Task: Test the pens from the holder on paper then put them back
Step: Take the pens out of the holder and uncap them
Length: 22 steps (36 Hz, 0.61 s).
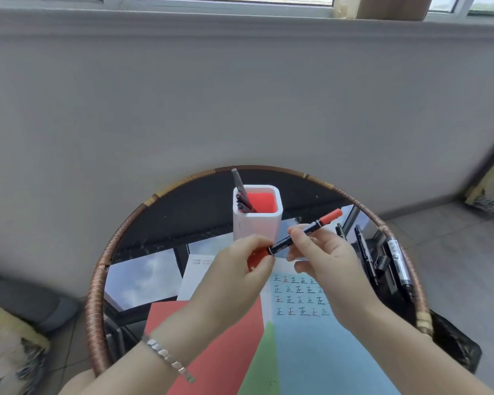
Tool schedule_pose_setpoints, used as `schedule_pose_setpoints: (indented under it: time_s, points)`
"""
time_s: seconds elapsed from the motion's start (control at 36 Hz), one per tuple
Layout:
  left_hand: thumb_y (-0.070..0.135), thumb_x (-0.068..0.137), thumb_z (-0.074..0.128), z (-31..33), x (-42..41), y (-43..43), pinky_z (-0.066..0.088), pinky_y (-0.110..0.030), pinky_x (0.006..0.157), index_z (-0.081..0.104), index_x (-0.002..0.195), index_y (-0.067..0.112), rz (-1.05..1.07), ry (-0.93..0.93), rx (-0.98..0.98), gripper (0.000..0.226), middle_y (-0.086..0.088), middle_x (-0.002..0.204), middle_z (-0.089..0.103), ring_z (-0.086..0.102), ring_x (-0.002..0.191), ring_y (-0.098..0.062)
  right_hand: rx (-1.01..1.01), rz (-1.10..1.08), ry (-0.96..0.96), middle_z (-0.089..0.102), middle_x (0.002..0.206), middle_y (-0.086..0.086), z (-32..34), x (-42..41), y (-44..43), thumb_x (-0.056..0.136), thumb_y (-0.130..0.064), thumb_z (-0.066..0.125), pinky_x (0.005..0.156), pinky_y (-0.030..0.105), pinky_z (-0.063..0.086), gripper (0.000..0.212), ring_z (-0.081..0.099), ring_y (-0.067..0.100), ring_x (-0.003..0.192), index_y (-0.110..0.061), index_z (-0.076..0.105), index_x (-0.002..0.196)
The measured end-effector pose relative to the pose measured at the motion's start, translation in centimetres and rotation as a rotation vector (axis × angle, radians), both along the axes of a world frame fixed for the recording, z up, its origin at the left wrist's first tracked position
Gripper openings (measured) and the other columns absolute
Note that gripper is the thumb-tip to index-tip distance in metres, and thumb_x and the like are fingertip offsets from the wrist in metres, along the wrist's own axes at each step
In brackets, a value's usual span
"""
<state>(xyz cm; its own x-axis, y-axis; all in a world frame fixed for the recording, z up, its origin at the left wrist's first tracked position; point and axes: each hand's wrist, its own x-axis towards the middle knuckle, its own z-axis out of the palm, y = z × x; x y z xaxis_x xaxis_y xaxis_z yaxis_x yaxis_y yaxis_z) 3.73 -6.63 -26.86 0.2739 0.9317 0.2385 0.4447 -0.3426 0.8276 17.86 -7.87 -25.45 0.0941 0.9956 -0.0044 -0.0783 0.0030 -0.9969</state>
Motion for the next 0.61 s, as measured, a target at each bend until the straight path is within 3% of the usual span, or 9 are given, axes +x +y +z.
schedule_pose_setpoints:
  time_s: [0.11,0.25,0.39,0.5,0.56,0.61]
  points:
    - [0.023,0.096,0.042,-0.3,0.2,-0.4,0.039,-0.013,0.07,0.06,0.102,0.02,-0.057,0.104,0.055,0.019,0.007,0.09,0.061,0.052,0.084,-0.002,0.03,0.021,0.03,0.072,0.071,-0.002,-0.4,-0.2,-0.2,0.09,-0.016,0.053,0.061,0.016,0.052,0.015,0.068,0.008,0.07,-0.008,0.065,0.084]
    - [0.029,0.097,0.038,-0.4,0.3,-0.7,0.035,-0.03,0.056,0.053,0.086,0.013,-0.089,0.147,0.056,0.024,0.0,0.064,0.051,0.045,0.061,-0.014,0.039,0.026,0.055,0.07,0.067,-0.002,-0.7,0.0,-0.4,0.09,-0.01,0.053,0.064,0.016,0.053,0.014,0.066,0.007,0.065,-0.007,0.065,0.083]
    - [0.025,0.095,0.042,-0.7,0.4,-1.0,0.026,-0.024,0.049,0.044,0.074,0.01,-0.121,0.112,0.051,0.026,0.005,0.053,0.038,0.035,0.053,-0.011,0.036,0.055,0.072,0.07,0.065,-0.002,-0.9,0.3,-0.7,0.09,-0.01,0.052,0.067,0.019,0.055,0.017,0.065,0.007,0.065,-0.01,0.065,0.078]
    - [0.037,0.086,0.04,-1.2,0.4,-1.0,0.028,-0.028,0.051,0.053,0.082,0.009,-0.134,0.037,-0.001,0.031,-0.004,0.059,0.042,0.035,0.054,-0.012,0.048,0.082,0.072,0.071,0.065,-0.002,-1.2,0.6,-1.1,0.089,-0.009,0.052,0.068,0.019,0.055,0.02,0.067,0.009,0.066,-0.013,0.066,0.075]
    - [0.039,0.086,0.042,-1.3,0.4,-1.1,0.03,-0.034,0.052,0.061,0.092,0.018,-0.16,-0.012,-0.068,0.029,-0.009,0.062,0.046,0.035,0.054,-0.016,0.055,0.089,0.072,0.072,0.066,-0.001,-1.3,0.7,-1.3,0.089,-0.009,0.052,0.067,0.019,0.054,0.018,0.067,0.009,0.066,-0.012,0.066,0.076]
    - [0.033,0.093,0.046,-1.3,0.2,-1.2,0.027,-0.025,0.048,0.064,0.1,0.037,-0.201,-0.115,-0.173,0.02,0.007,0.052,0.044,0.03,0.049,-0.012,0.07,0.1,0.07,0.072,0.066,0.0,-1.3,0.9,-1.4,0.086,-0.009,0.053,0.067,0.02,0.054,0.014,0.067,0.01,0.066,-0.01,0.064,0.079]
